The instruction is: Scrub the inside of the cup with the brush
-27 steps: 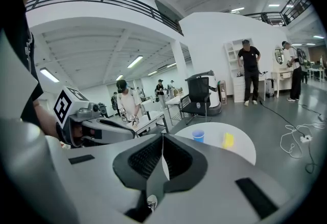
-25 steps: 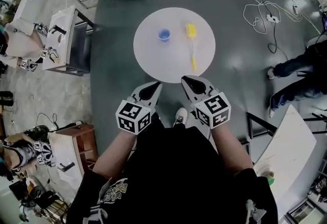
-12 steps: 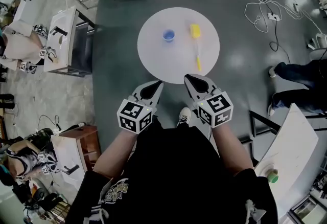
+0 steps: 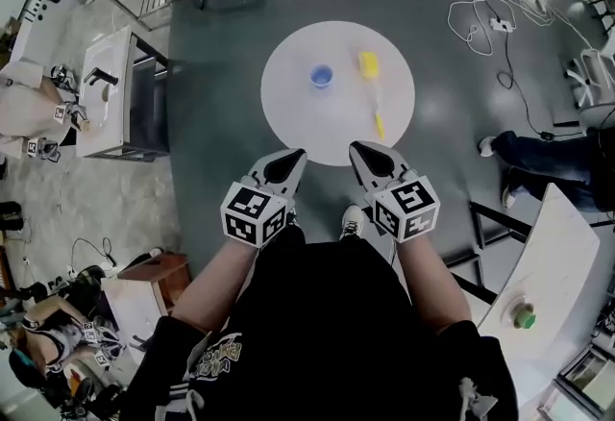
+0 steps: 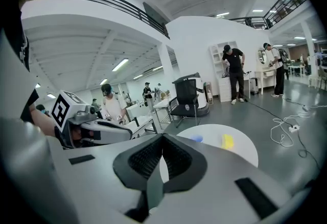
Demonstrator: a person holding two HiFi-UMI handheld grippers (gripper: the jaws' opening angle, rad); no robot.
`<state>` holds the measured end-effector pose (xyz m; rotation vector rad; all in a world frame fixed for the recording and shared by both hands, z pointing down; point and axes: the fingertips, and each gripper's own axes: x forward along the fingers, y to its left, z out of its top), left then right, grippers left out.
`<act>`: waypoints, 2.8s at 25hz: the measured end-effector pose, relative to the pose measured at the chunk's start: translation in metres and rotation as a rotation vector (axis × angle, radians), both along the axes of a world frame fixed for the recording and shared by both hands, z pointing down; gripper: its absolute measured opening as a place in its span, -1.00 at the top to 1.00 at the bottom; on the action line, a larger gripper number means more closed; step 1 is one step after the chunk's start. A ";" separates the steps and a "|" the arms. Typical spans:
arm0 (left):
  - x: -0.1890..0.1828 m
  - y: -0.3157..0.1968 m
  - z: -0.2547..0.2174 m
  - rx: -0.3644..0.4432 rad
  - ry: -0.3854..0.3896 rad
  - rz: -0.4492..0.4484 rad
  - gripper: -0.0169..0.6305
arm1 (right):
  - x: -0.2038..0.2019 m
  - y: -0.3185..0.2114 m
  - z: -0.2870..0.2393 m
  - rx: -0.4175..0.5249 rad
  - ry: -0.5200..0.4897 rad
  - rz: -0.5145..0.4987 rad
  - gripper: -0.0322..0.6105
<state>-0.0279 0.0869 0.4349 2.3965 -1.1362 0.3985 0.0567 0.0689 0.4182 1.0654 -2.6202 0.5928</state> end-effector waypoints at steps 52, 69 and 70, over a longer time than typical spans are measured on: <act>-0.040 -0.103 0.079 0.005 -0.063 0.131 0.92 | 0.001 -0.082 0.061 -0.133 0.028 0.284 0.83; -0.013 -0.159 0.168 -0.065 -0.153 0.072 0.33 | 0.042 -0.126 0.112 -0.211 0.048 0.298 0.83; -0.012 -0.162 0.174 -0.066 -0.163 0.070 0.31 | 0.044 -0.128 0.116 -0.218 0.051 0.296 0.83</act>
